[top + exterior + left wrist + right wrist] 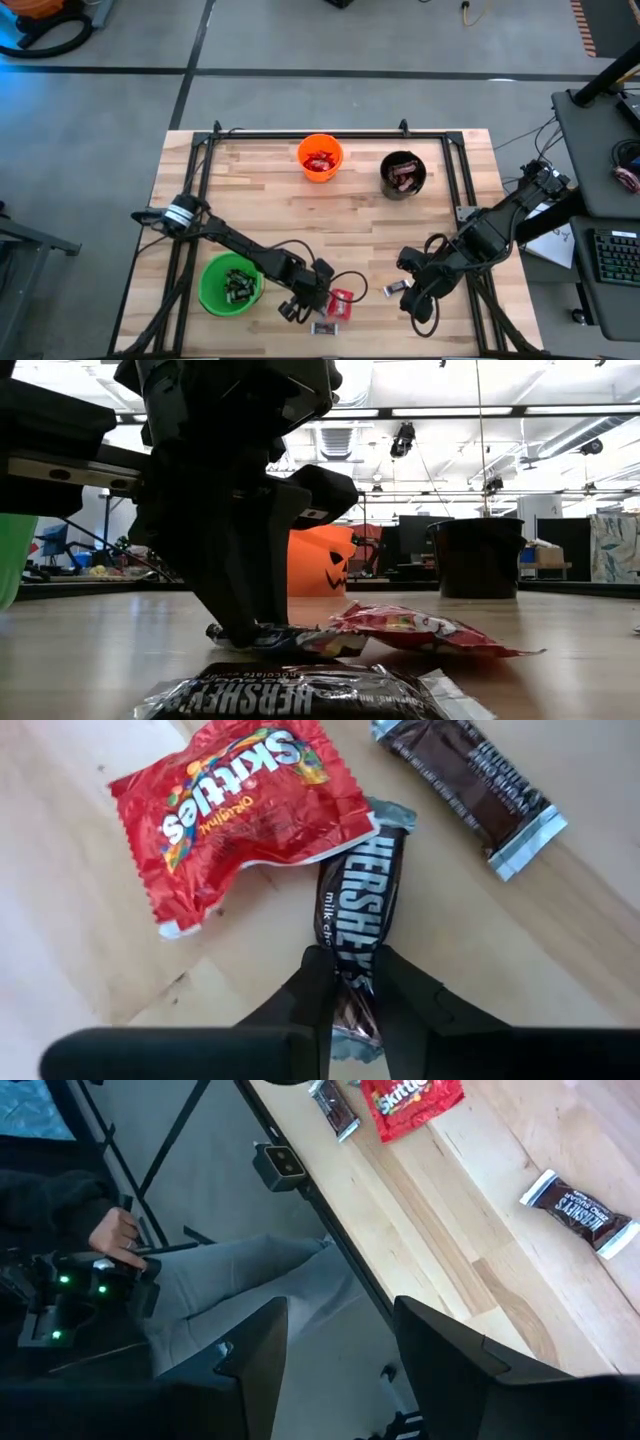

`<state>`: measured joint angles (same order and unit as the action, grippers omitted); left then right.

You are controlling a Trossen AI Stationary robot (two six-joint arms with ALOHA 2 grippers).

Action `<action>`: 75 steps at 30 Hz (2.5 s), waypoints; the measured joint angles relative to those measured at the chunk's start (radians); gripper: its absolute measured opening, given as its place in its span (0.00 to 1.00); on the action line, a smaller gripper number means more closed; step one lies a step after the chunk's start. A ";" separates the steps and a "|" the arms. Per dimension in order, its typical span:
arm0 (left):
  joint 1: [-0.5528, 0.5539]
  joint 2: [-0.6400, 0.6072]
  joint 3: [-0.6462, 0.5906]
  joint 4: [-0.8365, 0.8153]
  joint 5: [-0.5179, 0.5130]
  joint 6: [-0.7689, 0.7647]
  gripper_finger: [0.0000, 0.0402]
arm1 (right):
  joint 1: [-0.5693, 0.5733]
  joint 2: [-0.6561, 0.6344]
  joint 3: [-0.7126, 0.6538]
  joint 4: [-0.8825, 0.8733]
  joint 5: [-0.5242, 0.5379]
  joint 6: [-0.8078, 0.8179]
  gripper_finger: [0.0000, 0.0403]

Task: Sort candy
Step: Put the black chocolate into the green bucket, then put the red candy into the orange bucket

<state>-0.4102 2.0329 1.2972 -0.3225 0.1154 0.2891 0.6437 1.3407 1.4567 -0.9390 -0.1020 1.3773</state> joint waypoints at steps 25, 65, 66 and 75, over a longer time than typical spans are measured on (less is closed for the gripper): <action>0.101 -0.454 -0.002 -0.167 -0.180 -0.106 0.10 | -0.001 0.000 0.000 0.001 0.137 -0.085 0.44; -0.294 -0.643 -0.059 -0.939 -0.184 -1.139 0.32 | -0.080 0.000 0.000 0.008 0.210 -0.210 0.44; -0.294 -0.644 -0.059 -0.940 -0.184 -1.135 0.33 | -0.080 0.000 0.000 0.009 0.210 -0.203 0.44; -0.293 -0.681 0.059 -0.894 -0.272 -1.027 0.39 | -0.080 0.000 0.000 -0.002 0.112 0.011 0.44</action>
<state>-0.7032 1.3522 1.3561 -1.2164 -0.1567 -0.7374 0.5640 1.3407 1.4567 -0.9414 0.0102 1.3885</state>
